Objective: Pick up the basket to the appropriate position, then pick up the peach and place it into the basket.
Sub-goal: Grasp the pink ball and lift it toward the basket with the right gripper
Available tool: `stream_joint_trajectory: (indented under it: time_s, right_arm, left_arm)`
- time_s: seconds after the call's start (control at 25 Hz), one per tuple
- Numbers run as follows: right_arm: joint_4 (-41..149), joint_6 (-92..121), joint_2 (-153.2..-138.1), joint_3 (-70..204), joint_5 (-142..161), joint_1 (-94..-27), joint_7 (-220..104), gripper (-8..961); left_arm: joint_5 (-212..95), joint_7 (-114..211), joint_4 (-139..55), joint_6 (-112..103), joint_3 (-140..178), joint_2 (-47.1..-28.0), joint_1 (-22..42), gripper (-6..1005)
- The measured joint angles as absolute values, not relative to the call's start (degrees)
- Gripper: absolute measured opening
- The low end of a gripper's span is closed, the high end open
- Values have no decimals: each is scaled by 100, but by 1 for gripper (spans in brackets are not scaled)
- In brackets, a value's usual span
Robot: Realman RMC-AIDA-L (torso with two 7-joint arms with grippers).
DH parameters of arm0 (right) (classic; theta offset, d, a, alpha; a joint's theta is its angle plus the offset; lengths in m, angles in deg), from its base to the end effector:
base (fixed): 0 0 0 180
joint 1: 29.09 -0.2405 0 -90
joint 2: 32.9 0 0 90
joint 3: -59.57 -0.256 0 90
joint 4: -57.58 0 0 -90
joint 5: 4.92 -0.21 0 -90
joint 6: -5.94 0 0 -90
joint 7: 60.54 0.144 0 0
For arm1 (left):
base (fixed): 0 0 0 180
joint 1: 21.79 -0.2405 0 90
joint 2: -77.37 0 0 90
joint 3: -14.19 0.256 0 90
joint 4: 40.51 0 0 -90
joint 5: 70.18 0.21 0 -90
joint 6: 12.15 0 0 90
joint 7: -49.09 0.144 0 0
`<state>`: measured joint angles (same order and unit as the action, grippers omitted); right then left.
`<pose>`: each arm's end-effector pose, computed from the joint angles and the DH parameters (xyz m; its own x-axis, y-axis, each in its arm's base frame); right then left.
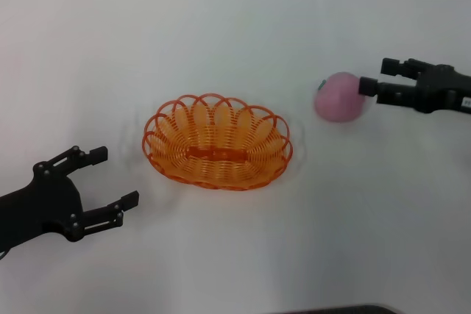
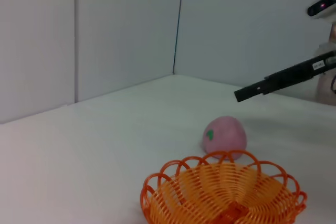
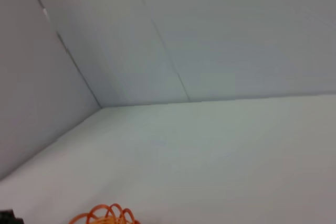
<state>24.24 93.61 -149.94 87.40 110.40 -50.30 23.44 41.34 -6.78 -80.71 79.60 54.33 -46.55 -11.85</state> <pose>0.3369 0.2878 0.0256 0.5619 -0.5355 -0.6305 -0.7656 -0.6254 -0.1511 -0.3289 0.2220 -0.0220 0.8282 0.2293 0.5113 0.4205 -0.8575 -0.2965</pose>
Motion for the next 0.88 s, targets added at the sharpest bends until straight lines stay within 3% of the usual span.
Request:
stream_joint_trajectory:
  time_s: [0.28, 0.88]
  right_arm:
    - [1582, 9483, -14860, 9159, 11219, -5093, 4452, 942]
    - [569, 9411, -14943, 9376, 13513, -6092, 6944, 942]
  left_arm:
    - [4151, -762, -8064, 8050, 5414, -4655, -1186, 888]
    - [4180, -772, -8064, 8154, 5419, -4655, -1211, 888]
